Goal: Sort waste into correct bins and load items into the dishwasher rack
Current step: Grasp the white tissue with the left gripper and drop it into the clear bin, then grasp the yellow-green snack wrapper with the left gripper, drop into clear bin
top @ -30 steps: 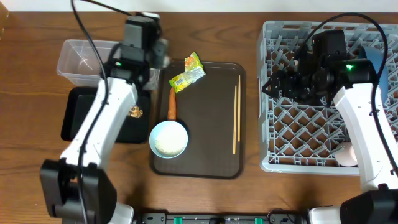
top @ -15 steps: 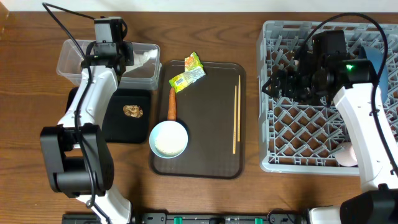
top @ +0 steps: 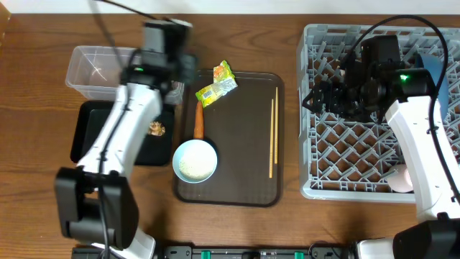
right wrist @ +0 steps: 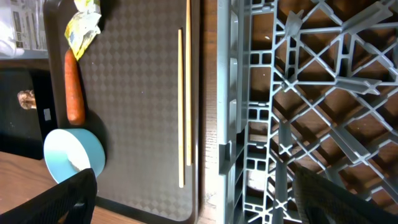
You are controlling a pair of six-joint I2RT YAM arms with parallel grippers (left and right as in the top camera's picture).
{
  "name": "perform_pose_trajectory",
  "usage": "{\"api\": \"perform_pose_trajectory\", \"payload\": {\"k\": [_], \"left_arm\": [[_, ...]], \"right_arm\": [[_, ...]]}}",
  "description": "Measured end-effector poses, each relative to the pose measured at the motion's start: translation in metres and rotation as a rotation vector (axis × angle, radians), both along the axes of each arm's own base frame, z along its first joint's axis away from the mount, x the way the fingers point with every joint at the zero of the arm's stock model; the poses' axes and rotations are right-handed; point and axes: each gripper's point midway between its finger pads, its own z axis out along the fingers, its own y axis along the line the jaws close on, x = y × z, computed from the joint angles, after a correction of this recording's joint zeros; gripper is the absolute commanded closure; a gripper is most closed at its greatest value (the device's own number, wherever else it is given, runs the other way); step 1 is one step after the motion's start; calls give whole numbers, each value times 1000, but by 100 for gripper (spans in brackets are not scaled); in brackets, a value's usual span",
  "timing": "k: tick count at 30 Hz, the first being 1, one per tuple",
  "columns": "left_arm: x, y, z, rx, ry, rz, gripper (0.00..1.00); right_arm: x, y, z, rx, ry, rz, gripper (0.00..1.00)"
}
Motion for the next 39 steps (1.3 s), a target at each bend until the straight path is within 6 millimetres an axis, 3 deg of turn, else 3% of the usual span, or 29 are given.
{"api": "perform_pose_trajectory", "payload": {"k": [3, 7, 10, 15, 16, 18, 20, 21, 26, 29, 31, 34, 37, 39], "left_arm": [[-10, -57, -24, -23, 50, -158, 31], [-10, -95, -70, 3, 97, -254, 31], [-6, -104, -105, 30, 127, -266, 30], [-1, -99, -152, 75, 174, -247, 30], [0, -97, -158, 82, 181, -243, 35], [2, -95, -162, 92, 178, -228, 57], [4, -93, -162, 108, 168, -220, 89], [5, -92, -161, 115, 164, -218, 94], [5, -91, -156, 126, 155, -213, 94], [0, -93, -136, 127, 144, -213, 94], [-7, -93, -112, 120, 125, -213, 94], [-16, -89, -59, 100, 64, -207, 94], [-25, -71, -11, 83, 12, -178, 94], [-26, -50, 6, 80, -7, -135, 94]], "right_arm": [[0, 0, 0, 0, 0, 0, 6], [0, 0, 0, 0, 0, 0, 7], [0, 0, 0, 0, 0, 0, 7], [0, 0, 0, 0, 0, 0, 7], [0, 0, 0, 0, 0, 0, 7], [0, 0, 0, 0, 0, 0, 7], [0, 0, 0, 0, 0, 0, 7], [0, 0, 0, 0, 0, 0, 7], [0, 0, 0, 1, 0, 0, 7], [0, 0, 0, 1, 0, 0, 7], [-1, 0, 0, 2, 2, 1, 7], [-2, 0, 0, 2, 7, 1, 7], [-2, 0, 0, 2, 8, 1, 7], [-2, 0, 0, 2, 8, 1, 7]]}}
